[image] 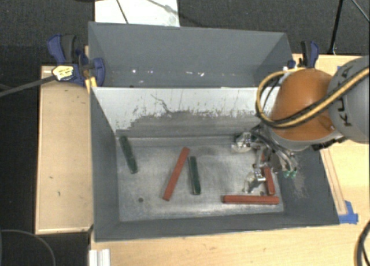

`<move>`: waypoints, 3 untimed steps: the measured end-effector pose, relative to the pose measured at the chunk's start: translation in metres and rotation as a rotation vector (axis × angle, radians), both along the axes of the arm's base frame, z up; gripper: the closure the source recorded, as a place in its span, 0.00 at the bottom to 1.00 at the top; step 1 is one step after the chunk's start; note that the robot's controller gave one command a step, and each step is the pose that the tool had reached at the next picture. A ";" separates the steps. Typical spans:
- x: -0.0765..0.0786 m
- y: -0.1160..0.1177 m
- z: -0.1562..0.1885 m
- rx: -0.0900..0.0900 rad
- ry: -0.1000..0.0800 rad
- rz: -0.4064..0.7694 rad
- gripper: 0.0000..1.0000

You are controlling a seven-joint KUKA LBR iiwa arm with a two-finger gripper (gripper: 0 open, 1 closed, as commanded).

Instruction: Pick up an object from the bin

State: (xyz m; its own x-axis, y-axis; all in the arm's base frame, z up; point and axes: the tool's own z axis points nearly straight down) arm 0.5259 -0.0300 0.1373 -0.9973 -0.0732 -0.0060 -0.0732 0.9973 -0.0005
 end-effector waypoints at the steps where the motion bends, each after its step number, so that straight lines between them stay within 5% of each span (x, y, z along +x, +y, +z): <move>1: -0.032 -0.014 -0.010 0.001 0.011 0.139 0.00; 2: -0.039 -0.003 -0.002 0.000 0.005 0.003 0.00; 3: -0.033 -0.006 -0.067 0.000 0.004 0.044 0.00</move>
Offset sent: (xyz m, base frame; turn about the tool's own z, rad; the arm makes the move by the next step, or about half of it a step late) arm -0.0412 0.0015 -0.0049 0.0131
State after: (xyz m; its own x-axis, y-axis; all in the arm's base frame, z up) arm 0.4928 -0.0364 0.0699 -0.9931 -0.1170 -0.0024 -0.1170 0.9931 -0.0001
